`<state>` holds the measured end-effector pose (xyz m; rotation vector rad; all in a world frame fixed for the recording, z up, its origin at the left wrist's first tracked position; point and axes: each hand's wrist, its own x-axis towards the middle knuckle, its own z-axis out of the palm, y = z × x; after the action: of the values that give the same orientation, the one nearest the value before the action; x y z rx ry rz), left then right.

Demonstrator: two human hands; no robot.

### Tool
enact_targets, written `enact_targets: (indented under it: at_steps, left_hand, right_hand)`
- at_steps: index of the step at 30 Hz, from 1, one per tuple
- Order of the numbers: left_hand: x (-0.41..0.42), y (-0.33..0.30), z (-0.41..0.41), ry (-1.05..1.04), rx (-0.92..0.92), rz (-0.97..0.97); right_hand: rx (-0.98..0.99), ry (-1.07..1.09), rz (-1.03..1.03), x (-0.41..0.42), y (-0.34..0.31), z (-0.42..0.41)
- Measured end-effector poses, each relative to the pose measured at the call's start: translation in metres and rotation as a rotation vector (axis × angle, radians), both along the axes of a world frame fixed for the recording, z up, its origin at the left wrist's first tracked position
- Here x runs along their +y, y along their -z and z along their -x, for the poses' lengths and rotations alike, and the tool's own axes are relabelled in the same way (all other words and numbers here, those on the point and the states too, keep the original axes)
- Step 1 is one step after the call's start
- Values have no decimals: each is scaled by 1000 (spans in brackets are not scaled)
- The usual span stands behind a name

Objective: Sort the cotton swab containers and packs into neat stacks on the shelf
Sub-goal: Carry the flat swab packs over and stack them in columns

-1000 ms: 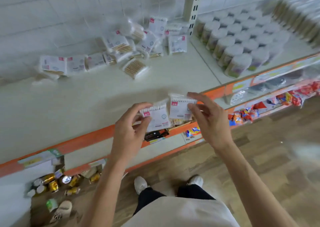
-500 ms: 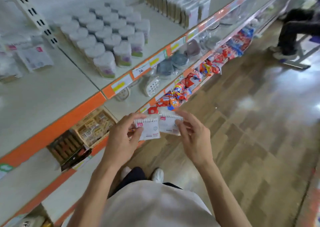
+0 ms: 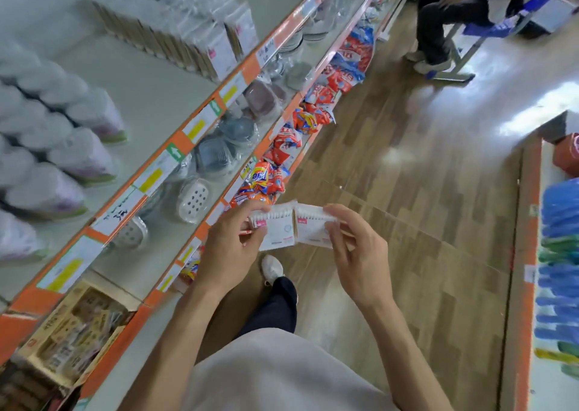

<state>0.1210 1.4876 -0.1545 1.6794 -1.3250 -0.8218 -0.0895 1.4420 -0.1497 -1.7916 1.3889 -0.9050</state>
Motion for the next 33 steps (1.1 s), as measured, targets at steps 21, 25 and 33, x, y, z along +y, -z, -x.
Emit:
enact_targets:
  at_steps: [21,25,33]
  left_hand:
    - [-245,-66,-74,-175,-27,150]
    - [-254,-72,-84,-292,-121,178]
    - [-305,-85,-75,-494,-388,236]
  right_hand:
    - [-84,-381,33,-307,-66,-80]
    - [-116,-513,-9,-344,-70,-105]
    - [-82,-807,-52,-446,-88,-131]
